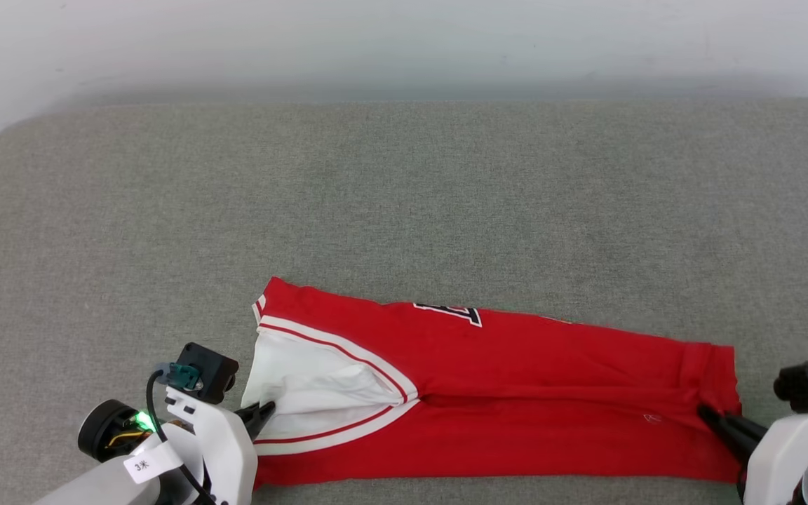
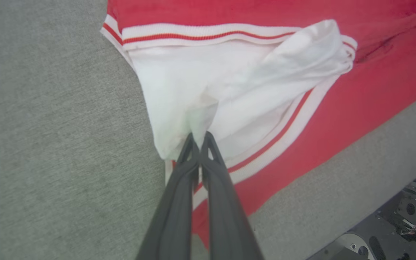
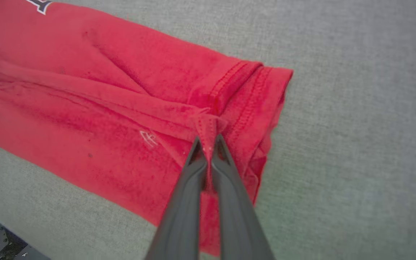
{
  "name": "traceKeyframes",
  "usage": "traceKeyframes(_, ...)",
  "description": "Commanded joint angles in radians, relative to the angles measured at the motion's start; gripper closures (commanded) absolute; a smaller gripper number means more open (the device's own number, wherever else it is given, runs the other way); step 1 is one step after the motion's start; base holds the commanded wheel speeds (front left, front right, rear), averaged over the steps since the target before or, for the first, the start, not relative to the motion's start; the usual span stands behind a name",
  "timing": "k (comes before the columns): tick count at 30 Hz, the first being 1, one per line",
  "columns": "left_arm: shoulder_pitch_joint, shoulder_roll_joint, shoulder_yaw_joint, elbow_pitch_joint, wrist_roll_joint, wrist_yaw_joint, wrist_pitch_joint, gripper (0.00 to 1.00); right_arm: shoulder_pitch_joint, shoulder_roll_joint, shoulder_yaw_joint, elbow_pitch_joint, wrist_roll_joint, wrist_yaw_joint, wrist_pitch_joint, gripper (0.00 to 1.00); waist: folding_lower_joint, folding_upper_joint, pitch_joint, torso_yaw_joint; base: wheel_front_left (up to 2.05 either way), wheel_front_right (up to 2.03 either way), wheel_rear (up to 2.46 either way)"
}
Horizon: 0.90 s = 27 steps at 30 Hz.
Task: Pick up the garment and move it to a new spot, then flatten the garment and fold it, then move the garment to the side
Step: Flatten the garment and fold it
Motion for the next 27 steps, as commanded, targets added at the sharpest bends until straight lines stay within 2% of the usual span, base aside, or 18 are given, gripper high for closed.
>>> traceKeyframes(1,0.018,-0.009,0.003,0.014,-0.007,0.001,-0.012,1.00,0.040,0.016,-0.018,-0.007,-0.009,-0.001,0.009,1.00,0.0000,0.0000,0.004,0.001,0.00,0.00,0.00)
traceKeyframes(6,0.026,-0.017,0.002,0.038,-0.010,0.004,-0.026,1.00,0.069,0.042,-0.036,0.001,-0.020,-0.001,0.019,1.00,0.0000,0.0000,0.006,-0.003,0.00,0.00,0.00)
traceKeyframes(7,0.027,-0.019,0.004,0.044,-0.006,0.010,-0.035,1.00,0.071,0.045,-0.041,0.004,-0.027,-0.001,0.015,0.63,0.0000,0.0000,0.004,-0.004,0.00,0.00,0.00)
traceKeyframes(8,0.031,-0.022,0.008,0.049,-0.002,0.016,-0.045,0.58,0.073,0.049,-0.044,0.007,-0.031,-0.001,0.013,0.00,0.0000,0.0000,0.002,-0.004,0.00,0.00,0.00)
traceKeyframes(9,0.035,-0.025,0.011,0.051,0.004,0.023,-0.060,0.00,0.073,0.054,-0.049,0.005,-0.032,-0.001,0.010,0.00,0.0000,0.0000,-0.003,-0.004,0.00,0.00,0.00)
traceKeyframes(14,0.060,-0.043,0.046,0.037,0.022,0.077,-0.166,0.00,0.079,0.045,-0.081,-0.044,-0.020,-0.001,-0.006,0.00,0.0000,0.0000,-0.033,-0.003,0.00,0.00,0.00)
traceKeyframes(18,0.090,-0.053,0.083,0.021,0.045,0.146,-0.272,0.00,0.088,0.017,-0.129,-0.116,0.018,-0.001,0.022,0.00,0.0000,0.0000,-0.051,-0.002,0.00,0.00,0.00)
traceKeyframes(23,0.121,-0.073,0.120,0.005,0.087,0.226,-0.393,0.00,0.089,-0.038,-0.192,-0.169,0.064,-0.001,0.104,0.00,0.0000,0.0000,-0.057,0.005,0.00,0.00,0.00)
traceKeyframes(27,0.132,-0.096,0.156,0.004,0.136,0.288,-0.439,0.00,0.089,-0.068,-0.225,-0.150,0.143,-0.001,0.233,0.00,0.0000,0.0000,-0.053,0.018,0.00,0.00,0.00)
